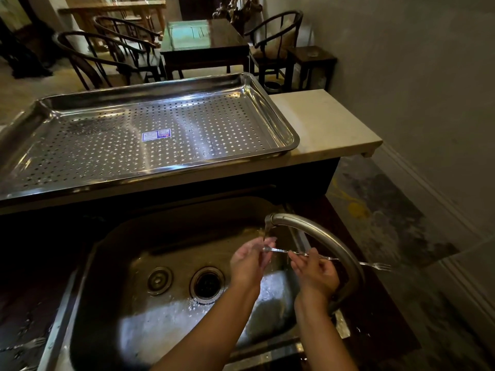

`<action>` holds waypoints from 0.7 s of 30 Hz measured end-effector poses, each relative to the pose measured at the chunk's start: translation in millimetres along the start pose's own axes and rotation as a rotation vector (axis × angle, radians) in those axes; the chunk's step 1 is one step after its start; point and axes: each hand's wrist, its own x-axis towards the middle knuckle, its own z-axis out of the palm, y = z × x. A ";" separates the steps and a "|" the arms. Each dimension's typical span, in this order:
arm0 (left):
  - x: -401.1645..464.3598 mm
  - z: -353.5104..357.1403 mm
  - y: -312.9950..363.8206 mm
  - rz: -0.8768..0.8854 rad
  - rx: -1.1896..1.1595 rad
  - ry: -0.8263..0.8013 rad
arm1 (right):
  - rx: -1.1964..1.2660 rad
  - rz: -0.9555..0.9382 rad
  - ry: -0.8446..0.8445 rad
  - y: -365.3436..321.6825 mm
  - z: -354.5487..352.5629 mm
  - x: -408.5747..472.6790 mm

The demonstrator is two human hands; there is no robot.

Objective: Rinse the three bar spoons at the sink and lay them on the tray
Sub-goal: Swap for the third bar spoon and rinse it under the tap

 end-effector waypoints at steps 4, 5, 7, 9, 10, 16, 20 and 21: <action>-1.8 1.9 2.5 0.076 0.022 0.004 | -0.035 0.074 -0.032 10.1 6.6 -11.2; -2.2 0.8 4.9 0.098 0.014 0.027 | -0.047 0.077 -0.045 12.4 8.1 -14.1; -2.4 -4.5 11.1 0.139 -0.003 0.092 | -0.070 0.058 -0.081 16.1 11.8 -18.9; -3.3 -10.5 14.9 0.155 0.006 0.121 | -0.096 0.025 -0.132 19.8 18.2 -25.3; -4.5 -12.3 15.4 0.154 0.023 0.113 | -0.144 0.007 -0.148 22.4 23.0 -29.1; -8.4 -28.5 30.5 0.209 0.229 0.042 | -0.186 0.004 -0.289 36.7 49.3 -41.3; -8.3 -43.3 52.9 0.263 0.242 0.049 | -0.169 0.083 -0.441 46.0 59.2 -42.6; -7.7 -46.7 58.3 0.270 0.238 0.050 | -0.158 0.109 -0.477 48.5 61.0 -43.8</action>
